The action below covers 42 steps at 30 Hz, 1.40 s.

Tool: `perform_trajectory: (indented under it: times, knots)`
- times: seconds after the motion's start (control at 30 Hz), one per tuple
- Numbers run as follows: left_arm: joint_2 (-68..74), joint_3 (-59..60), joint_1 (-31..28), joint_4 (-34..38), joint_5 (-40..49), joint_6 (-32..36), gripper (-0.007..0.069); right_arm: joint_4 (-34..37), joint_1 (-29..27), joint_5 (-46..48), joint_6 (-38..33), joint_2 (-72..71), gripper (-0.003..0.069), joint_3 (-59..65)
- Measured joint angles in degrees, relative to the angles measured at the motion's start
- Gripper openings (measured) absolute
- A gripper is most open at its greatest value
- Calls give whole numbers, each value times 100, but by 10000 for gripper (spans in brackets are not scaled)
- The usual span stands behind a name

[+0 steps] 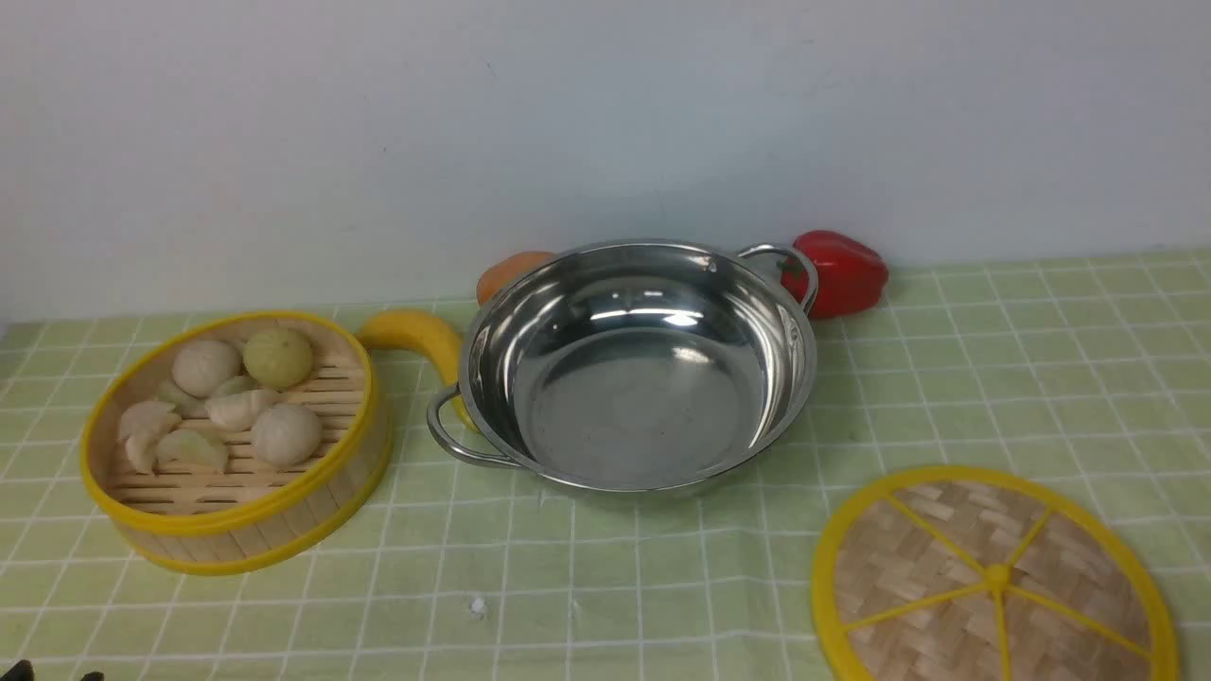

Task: Place the steamer in the pot on the green tablecloth, and put the lid on the steamer.
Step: 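Grasp the rim of the steamer basket holding the buns with the left gripper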

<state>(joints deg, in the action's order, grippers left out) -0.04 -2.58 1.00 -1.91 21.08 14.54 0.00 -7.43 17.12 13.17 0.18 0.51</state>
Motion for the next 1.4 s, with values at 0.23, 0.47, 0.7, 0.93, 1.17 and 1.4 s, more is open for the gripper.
perform_trajectory:
  times: [0.23, 0.47, 0.7, 0.93, 1.17, 1.4]
  knots:
    - [0, 0, 0, 0, 0, 0, 243, 0, 0, 0, 0, 0, 240, 0]
    - [0, 0, 0, 0, 0, 0, 243, 0, 0, 0, 0, 0, 240, 0]
    - [0, 0, 0, 0, 0, 24, 243, 0, 0, 0, 0, 0, 240, 0]
    - [0, 0, 0, 40, 0, 38, 243, 267, 0, -5, 11, 0, 240, 0]
    - [0, 0, 0, 1228, -218, -574, 243, 2575, 0, -79, 357, 0, 240, 0]
    - [0, 0, 0, 3959, -815, -1532, 243, 5993, 0, -107, 864, 0, 240, 0]
